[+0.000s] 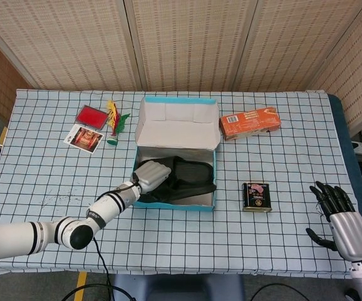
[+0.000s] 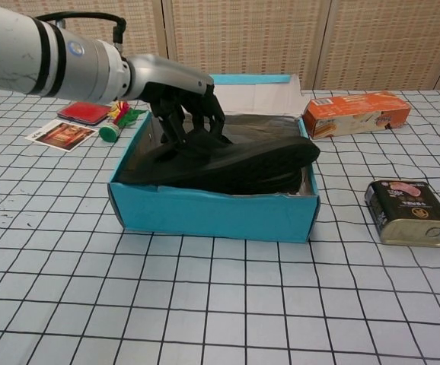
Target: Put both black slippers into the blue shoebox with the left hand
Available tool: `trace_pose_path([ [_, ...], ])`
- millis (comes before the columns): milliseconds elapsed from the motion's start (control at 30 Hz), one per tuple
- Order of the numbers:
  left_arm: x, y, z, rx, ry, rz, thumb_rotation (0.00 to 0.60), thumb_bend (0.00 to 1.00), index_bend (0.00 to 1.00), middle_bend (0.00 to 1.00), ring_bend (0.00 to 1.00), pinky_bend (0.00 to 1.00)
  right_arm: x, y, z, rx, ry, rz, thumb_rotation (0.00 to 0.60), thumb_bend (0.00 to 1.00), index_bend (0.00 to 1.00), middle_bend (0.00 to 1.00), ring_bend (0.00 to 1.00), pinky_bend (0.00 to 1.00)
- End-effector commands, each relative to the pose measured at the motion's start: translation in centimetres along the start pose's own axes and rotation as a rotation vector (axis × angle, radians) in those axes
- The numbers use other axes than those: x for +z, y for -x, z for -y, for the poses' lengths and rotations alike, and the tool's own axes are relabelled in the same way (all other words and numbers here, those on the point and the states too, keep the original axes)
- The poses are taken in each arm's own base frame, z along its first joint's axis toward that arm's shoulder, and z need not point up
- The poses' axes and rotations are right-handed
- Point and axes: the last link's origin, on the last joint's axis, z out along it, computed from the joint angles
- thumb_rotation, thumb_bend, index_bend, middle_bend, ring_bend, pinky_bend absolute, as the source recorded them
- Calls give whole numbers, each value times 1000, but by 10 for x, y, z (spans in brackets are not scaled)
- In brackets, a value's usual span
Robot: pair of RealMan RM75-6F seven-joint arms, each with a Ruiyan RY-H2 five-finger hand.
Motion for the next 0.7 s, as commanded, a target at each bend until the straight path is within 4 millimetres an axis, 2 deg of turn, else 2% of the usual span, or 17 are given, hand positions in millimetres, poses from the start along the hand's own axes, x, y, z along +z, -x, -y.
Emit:
trace_pose_path([
  [33, 5, 6, -1, 6, 10, 20, 600, 844, 759, 730, 653, 619, 0, 0, 0, 1, 1, 1, 600, 118, 0, 0, 0, 0],
  [400, 16, 18, 16, 111, -43, 44, 600, 845, 766, 743, 655, 620, 1, -1, -2, 0, 6, 0, 599, 119, 0, 0, 0, 0],
  [700, 24, 36, 16, 110, -49, 94, 600, 839, 767, 742, 655, 621, 0, 0, -2, 2, 10, 1, 600, 118, 0, 0, 0, 0],
])
